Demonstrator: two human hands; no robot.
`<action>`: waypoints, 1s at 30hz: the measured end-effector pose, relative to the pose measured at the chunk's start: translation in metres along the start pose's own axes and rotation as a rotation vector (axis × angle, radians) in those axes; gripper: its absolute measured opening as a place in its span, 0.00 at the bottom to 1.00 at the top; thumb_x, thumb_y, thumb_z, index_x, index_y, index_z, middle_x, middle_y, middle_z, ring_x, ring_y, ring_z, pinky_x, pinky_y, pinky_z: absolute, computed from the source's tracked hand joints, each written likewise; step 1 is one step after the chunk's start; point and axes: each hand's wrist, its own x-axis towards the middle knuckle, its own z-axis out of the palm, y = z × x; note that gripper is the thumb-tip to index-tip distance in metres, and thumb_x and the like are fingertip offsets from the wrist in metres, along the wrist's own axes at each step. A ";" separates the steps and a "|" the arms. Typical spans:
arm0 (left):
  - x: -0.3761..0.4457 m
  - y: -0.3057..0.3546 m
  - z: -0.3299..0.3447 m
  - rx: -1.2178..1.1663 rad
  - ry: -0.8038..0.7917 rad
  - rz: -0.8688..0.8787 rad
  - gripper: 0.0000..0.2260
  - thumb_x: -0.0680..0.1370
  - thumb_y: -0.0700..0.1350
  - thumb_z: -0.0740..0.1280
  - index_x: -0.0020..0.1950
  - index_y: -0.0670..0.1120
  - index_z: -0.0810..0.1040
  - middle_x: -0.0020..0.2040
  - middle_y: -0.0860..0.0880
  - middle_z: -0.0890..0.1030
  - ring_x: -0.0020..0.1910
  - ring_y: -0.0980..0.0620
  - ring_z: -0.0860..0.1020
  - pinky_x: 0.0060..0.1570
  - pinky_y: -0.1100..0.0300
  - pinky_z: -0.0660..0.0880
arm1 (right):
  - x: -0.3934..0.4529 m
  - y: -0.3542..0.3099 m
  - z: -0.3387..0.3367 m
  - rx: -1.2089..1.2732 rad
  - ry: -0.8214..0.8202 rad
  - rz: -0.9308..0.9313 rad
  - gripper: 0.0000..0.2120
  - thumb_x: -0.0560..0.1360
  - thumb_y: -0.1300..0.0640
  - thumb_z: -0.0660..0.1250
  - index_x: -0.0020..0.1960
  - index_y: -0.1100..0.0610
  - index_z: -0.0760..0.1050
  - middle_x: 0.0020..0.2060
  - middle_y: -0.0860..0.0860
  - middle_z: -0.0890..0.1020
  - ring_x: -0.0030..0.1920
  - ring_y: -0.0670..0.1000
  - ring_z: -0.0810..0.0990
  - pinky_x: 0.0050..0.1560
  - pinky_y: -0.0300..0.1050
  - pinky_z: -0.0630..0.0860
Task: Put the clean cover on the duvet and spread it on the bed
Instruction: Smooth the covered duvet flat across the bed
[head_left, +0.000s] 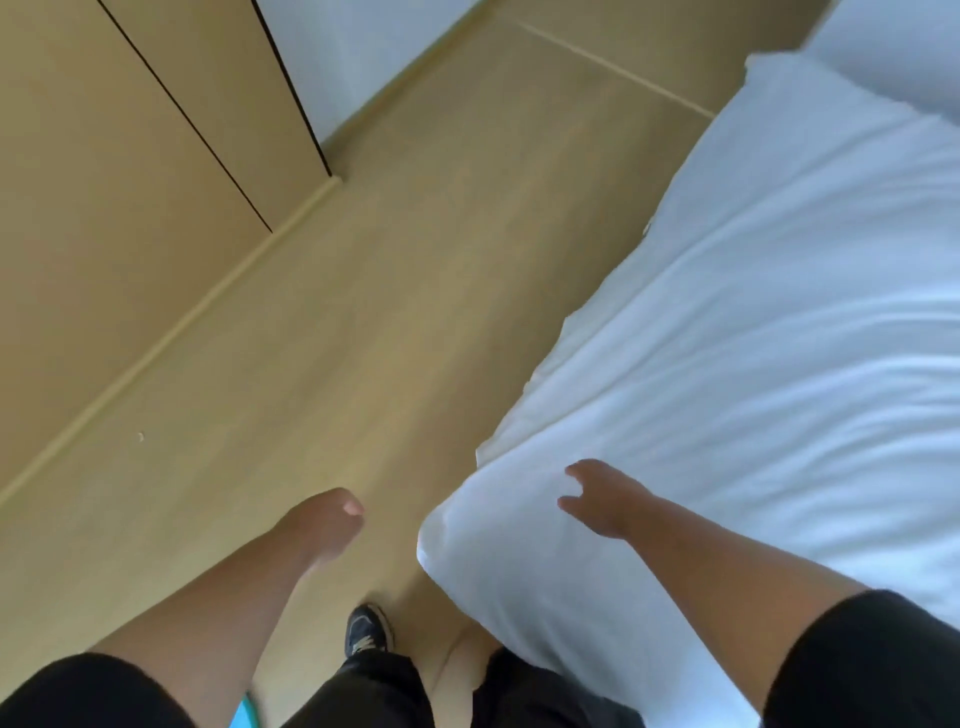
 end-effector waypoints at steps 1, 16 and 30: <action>-0.014 0.001 -0.010 -0.024 0.002 0.010 0.11 0.84 0.49 0.60 0.64 0.50 0.76 0.65 0.47 0.78 0.60 0.46 0.77 0.60 0.56 0.74 | -0.013 -0.006 -0.011 0.023 0.003 0.002 0.32 0.81 0.41 0.61 0.81 0.52 0.59 0.80 0.49 0.60 0.79 0.51 0.61 0.77 0.51 0.60; 0.024 -0.018 -0.263 -0.246 -0.023 0.283 0.03 0.80 0.51 0.65 0.52 0.56 0.78 0.53 0.52 0.80 0.53 0.53 0.78 0.52 0.58 0.74 | 0.014 -0.209 -0.149 0.253 0.229 0.105 0.25 0.77 0.53 0.60 0.74 0.50 0.69 0.72 0.45 0.69 0.65 0.50 0.75 0.67 0.48 0.74; 0.074 0.169 -0.422 0.167 -0.044 0.573 0.12 0.83 0.48 0.63 0.65 0.50 0.77 0.63 0.50 0.78 0.62 0.51 0.75 0.58 0.61 0.71 | 0.045 -0.205 -0.293 0.481 0.424 0.220 0.29 0.79 0.51 0.60 0.80 0.50 0.61 0.80 0.48 0.61 0.77 0.52 0.64 0.75 0.49 0.65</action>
